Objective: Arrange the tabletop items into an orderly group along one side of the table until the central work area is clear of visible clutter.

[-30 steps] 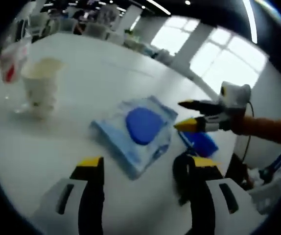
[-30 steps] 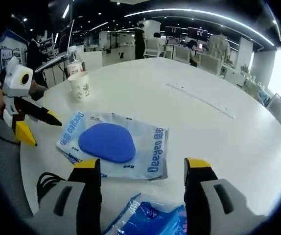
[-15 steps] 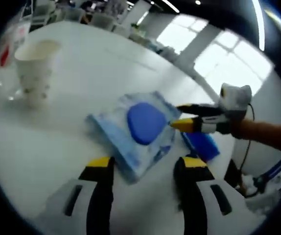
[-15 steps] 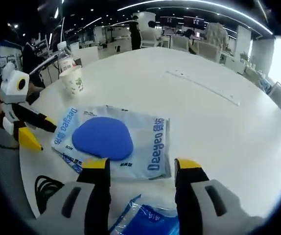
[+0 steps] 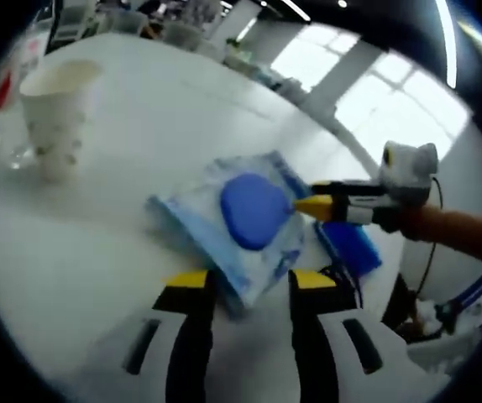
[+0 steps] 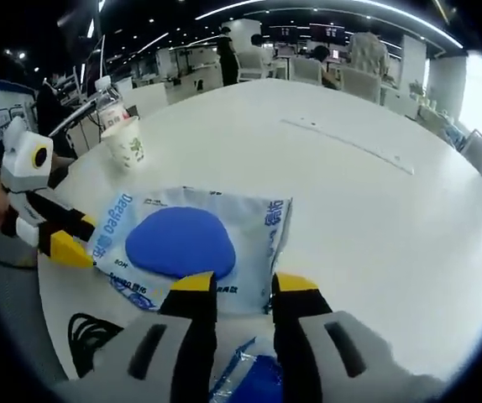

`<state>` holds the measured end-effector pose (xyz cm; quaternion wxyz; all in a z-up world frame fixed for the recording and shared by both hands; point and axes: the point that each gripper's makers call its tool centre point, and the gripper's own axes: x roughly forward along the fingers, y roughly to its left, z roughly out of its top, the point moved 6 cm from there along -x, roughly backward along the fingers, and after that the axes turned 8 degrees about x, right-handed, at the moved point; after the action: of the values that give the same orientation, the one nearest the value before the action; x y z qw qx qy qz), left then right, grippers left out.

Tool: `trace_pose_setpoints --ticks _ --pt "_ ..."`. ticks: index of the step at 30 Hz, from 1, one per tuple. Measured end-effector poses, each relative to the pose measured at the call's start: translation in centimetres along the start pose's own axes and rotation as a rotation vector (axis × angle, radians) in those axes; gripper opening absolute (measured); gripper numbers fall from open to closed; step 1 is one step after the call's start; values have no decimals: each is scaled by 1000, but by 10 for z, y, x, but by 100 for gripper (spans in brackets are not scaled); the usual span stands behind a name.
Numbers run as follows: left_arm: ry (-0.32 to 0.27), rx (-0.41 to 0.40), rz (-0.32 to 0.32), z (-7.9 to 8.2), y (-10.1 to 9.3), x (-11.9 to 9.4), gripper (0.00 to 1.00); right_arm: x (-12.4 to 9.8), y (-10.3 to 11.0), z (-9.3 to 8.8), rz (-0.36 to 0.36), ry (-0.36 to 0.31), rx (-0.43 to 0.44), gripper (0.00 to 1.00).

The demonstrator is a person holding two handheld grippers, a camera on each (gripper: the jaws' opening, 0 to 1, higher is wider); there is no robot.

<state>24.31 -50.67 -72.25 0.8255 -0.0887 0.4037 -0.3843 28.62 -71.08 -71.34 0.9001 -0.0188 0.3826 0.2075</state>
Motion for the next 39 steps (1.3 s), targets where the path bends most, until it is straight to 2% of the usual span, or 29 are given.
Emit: trace_pose_setpoints --ticks 8,11,16,24,39 --pt "21 -12 18 -2 6 -2 13 -6 -6 -4 -42 5 5 2" --pt "22 -22 21 -2 7 -2 11 -8 -5 -5 -41 6 15 1" --pt "27 -16 22 0 8 -4 7 -10 -2 -6 -37 7 -25 1" --pt "20 -26 31 6 15 -9 2 -12 3 -6 -26 -4 -31 0" --pt "10 -6 66 25 32 -14 0 -11 9 -4 -10 -31 -9 0"
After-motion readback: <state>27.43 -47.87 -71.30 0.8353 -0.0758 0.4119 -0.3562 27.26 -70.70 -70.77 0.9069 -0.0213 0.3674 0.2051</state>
